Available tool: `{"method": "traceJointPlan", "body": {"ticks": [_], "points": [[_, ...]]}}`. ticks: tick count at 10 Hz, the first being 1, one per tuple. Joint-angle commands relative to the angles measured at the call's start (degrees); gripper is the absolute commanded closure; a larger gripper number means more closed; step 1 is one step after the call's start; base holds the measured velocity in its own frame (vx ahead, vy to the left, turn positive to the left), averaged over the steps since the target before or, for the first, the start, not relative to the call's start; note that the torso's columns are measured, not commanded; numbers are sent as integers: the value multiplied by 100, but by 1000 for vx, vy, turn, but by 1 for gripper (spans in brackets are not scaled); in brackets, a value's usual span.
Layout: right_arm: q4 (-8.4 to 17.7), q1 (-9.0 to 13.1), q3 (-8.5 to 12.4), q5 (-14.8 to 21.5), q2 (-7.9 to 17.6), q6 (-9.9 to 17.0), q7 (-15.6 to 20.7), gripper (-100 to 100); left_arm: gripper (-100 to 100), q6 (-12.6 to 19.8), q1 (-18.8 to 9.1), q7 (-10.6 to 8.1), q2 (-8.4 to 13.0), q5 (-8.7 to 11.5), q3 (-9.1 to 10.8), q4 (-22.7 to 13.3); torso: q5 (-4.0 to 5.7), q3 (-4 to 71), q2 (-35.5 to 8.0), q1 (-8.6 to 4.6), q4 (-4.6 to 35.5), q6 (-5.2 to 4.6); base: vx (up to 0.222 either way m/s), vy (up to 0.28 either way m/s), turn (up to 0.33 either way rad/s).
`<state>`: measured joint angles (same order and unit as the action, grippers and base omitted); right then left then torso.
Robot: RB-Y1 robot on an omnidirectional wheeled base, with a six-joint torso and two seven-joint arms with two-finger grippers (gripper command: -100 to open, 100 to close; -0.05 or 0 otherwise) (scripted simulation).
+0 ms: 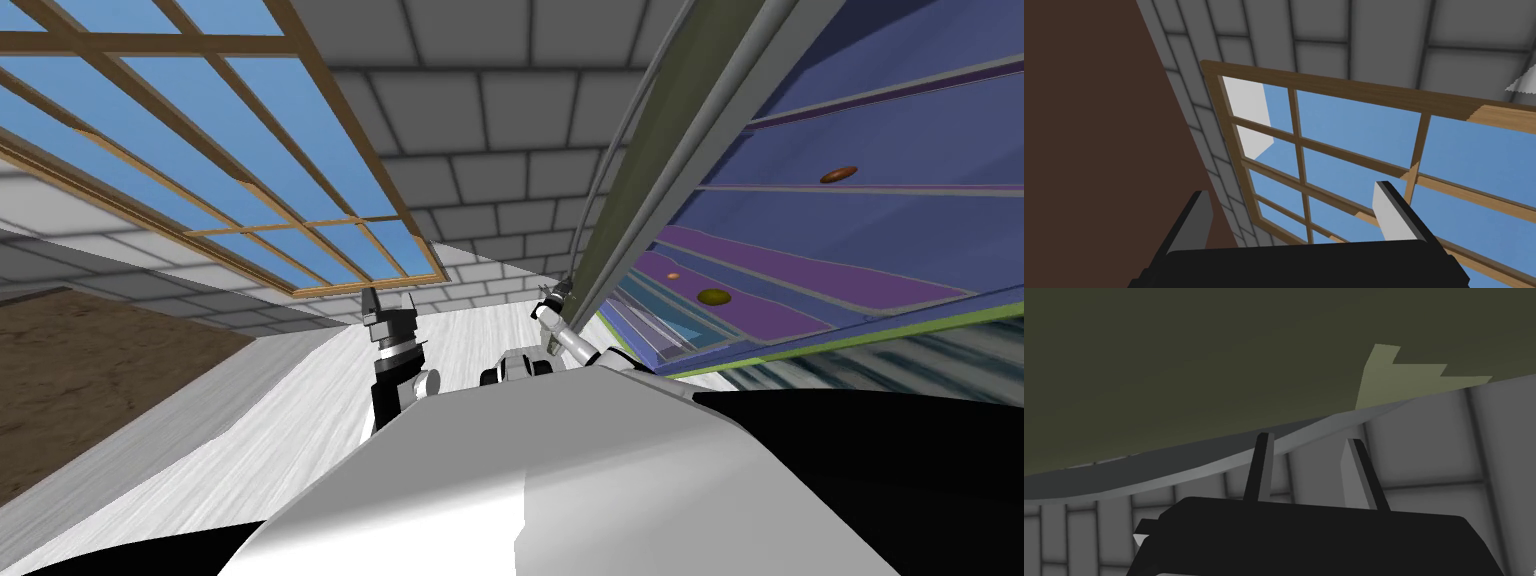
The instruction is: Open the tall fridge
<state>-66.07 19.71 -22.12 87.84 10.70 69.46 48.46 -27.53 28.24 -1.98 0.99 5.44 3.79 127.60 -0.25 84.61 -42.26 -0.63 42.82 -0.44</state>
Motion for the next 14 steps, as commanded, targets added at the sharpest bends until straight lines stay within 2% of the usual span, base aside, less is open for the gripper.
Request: {"method": "traceJointPlan", "body": {"ticks": [1,2,3,4,5,6,7,8,9,11,12,13,14], "points": [[275,139,-72,-179,201,-28,-213,100,0,0,-2,0,1,0,1,0,23,-26,-41,-13,-18,13,172,183,-107],[297,139,-72,-179,201,-28,-213,100,0,1,-1,0,0,0,0,-1,18,-5,3,11,-25,2,209,248,-112],[502,282,-139,-360,414,-78,-422,100,0,0,-1,0,0,0,0,0,15,17,32,35,-42,19,222,343,-148],[605,282,-139,-360,418,-78,-441,100,0,0,0,0,-1,0,-1,0,13,26,48,64,-54,24,219,246,-110],[849,425,-205,-542,635,-128,-669,100,0,0,0,0,0,0,0,1,24,23,42,18,-55,30,222,286,-111],[913,425,-205,-542,635,-128,-669,100,0,0,0,0,-1,0,-1,0,28,23,43,6,-53,12,226,268,-84],[1073,567,-271,-723,852,-177,-896,100,0,0,0,0,0,0,0,0,33,18,35,-3,-55,22,227,296,-142],[1221,567,-271,-723,852,-177,-896,100,0,0,0,0,-1,0,0,0,27,17,33,6,-50,11,219,225,-76],[1421,710,-337,-905,1049,-227,-1124,100,0,0,0,0,0,0,0,1,34,13,28,-21,-52,11,220,262,-92],[1529,710,-337,-905,1070,-227,-1124,100,0,0,0,0,0,0,0,0,25,20,39,-30,-41,-4,186,181,-53],[1675,853,-403,-1086,1287,-277,-1352,100,0,0,-1,0,2,0,1,0,39,3,9,-58,-43,-5,176,210,-104],[1604,687,-160,-1272,1232,-577,-970,-100,0,0,0,0,0,0,0,0,27,14,34,-38,-39,-27,243,233,-256],[1604,687,-121,-1419,1232,-718,-907,-100,0,0,1,0,1,0,1,1,27,30,58,-49,-49,-41,248,156,-320]]}}
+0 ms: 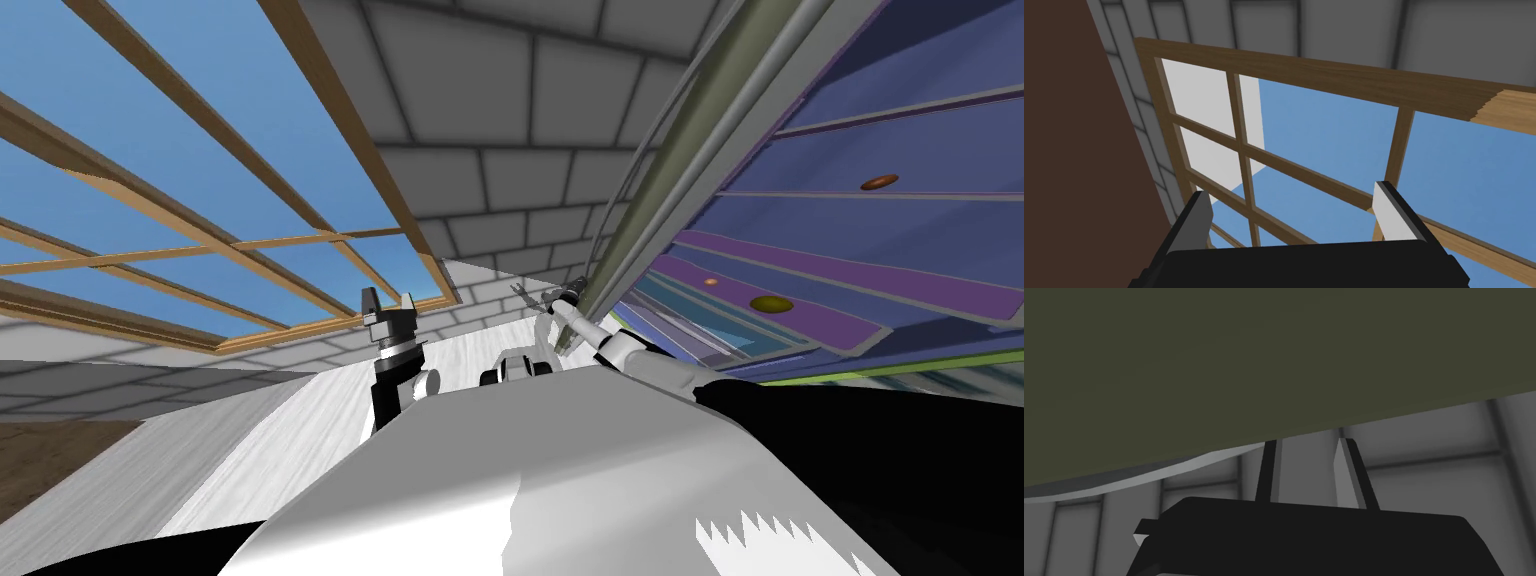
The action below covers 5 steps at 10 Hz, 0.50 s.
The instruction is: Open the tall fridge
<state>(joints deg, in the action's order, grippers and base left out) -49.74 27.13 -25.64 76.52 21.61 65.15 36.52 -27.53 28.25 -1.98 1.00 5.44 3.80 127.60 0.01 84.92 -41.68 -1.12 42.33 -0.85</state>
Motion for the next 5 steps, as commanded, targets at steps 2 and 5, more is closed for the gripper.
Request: {"method": "traceJointPlan", "body": {"ticks": [2,5], "points": [[-28,-56,231,-320,141,-682,461,-100,0,0,-1,0,1,0,1,0,-11,0,-2,-120,46,-32,90,45,-235],[-28,-56,231,-320,141,-1049,461,-100,0,1,-4,0,3,0,1,-1,0,17,33,-131,34,-36,-16,-13,-5]]}}
